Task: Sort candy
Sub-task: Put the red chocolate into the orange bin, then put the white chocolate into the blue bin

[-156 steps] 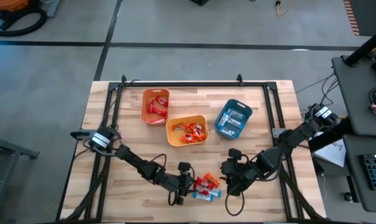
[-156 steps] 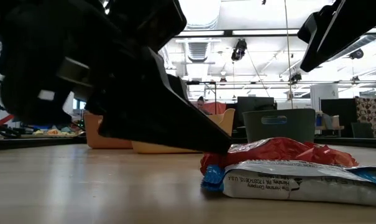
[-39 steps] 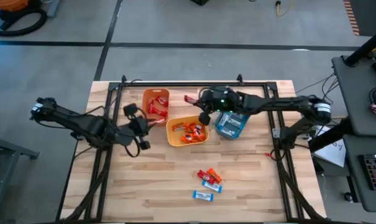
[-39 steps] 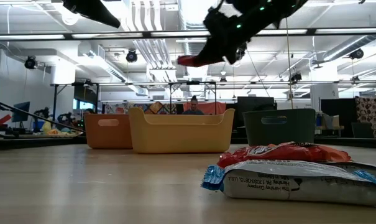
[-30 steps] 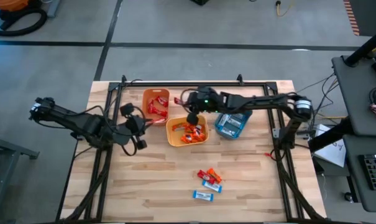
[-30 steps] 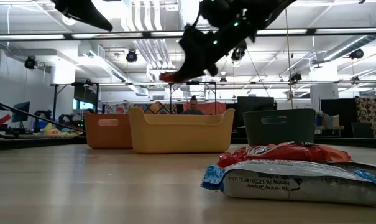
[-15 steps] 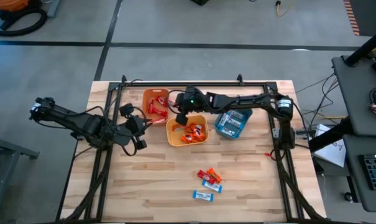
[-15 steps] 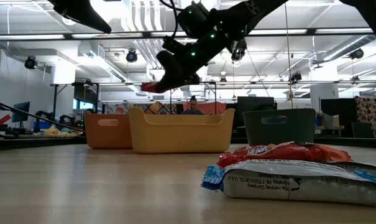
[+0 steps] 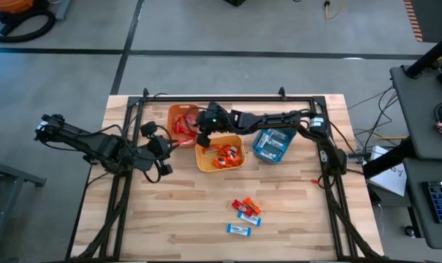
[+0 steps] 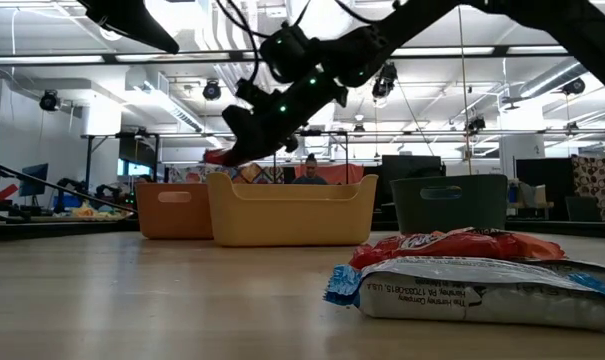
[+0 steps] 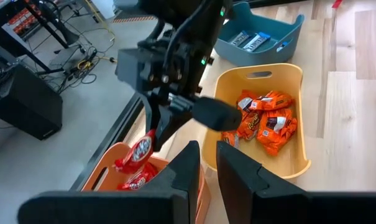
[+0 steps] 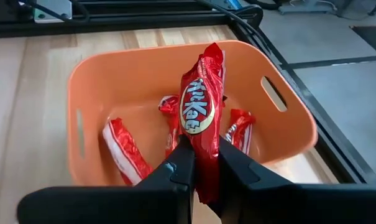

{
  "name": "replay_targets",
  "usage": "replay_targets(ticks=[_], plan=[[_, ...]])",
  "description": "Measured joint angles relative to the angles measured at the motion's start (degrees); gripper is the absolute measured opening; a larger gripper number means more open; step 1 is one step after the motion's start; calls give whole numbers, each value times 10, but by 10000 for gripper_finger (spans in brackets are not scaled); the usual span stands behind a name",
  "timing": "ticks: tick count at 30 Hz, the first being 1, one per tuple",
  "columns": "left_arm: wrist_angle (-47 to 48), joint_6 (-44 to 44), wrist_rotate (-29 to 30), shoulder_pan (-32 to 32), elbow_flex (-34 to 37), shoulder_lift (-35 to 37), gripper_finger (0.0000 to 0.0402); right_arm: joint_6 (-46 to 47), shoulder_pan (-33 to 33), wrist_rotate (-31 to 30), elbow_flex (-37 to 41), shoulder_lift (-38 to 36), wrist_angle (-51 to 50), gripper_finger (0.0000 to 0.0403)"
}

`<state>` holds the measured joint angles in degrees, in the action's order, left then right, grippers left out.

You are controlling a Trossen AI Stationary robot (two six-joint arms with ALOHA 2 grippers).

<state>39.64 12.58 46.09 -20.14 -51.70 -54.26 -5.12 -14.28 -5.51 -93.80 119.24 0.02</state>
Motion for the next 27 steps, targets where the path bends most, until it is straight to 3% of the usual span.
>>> replay_targets(ticks=[10, 22, 27], plan=[[4, 0, 0, 0, 0, 0, 39, 8, 6, 34, -74, 63, -2, 42], [4, 2, -2, 0, 0, 0, 39, 21, 12, 41, -101, 67, -54, 169], [7, 36, -73, 0, 1, 0, 39, 21, 15, 55, -101, 33, -126, 194]])
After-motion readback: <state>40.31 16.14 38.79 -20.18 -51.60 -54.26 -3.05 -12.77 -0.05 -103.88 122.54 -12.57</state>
